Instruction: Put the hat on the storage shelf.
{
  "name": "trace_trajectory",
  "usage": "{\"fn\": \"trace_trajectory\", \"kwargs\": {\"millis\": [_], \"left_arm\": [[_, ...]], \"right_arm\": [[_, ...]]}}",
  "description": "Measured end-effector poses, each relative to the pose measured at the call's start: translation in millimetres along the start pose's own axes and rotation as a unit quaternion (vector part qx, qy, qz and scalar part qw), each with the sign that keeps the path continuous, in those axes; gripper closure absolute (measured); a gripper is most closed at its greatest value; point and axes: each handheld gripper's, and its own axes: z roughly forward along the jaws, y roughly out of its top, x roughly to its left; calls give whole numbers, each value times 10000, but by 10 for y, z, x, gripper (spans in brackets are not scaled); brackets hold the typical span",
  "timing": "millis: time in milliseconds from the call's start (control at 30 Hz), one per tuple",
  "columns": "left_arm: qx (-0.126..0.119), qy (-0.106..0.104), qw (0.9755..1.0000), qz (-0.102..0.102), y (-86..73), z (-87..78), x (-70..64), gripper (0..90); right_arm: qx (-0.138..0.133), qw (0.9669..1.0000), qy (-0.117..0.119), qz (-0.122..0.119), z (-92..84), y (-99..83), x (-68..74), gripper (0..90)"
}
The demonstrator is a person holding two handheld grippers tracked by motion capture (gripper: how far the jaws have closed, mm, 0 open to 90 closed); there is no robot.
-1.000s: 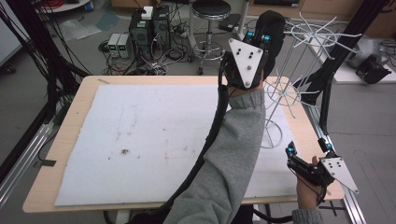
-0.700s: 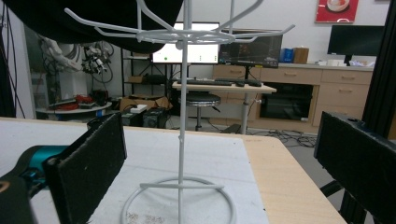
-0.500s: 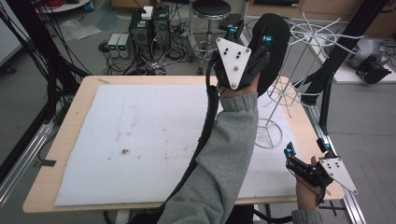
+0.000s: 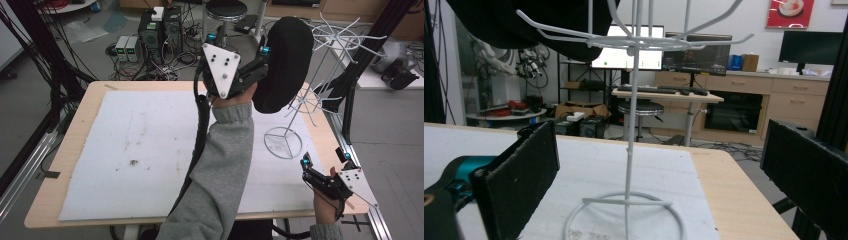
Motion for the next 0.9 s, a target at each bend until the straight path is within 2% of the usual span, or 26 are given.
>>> {"fn": "trace_trajectory", "kwargs": {"millis": [200,267,533,600,667,733,900], "left_arm": [[-141,127,9998,53,105,-140,298,17],[-172,119,9997,116,128,-180,400,17],[38,296,9986,440,138,-405,860,17],[110,379,9980,498,124,-494,1008,17],[160,601,9960,635,100,-600,1147,17],[195,745,9950,635,72,-710,1279,17],[273,1004,9918,741,32,-933,1565,17]], "right_arm": [[35,9997,169,-149,33,12,110,14],[54,9995,219,-234,48,12,145,14],[12,9992,343,-226,108,35,275,14],[0,9988,395,-291,127,44,314,14],[2,9984,455,-349,141,46,343,14],[-8,9980,473,-410,151,45,356,14],[-24,9985,440,-320,169,48,351,14]]}}
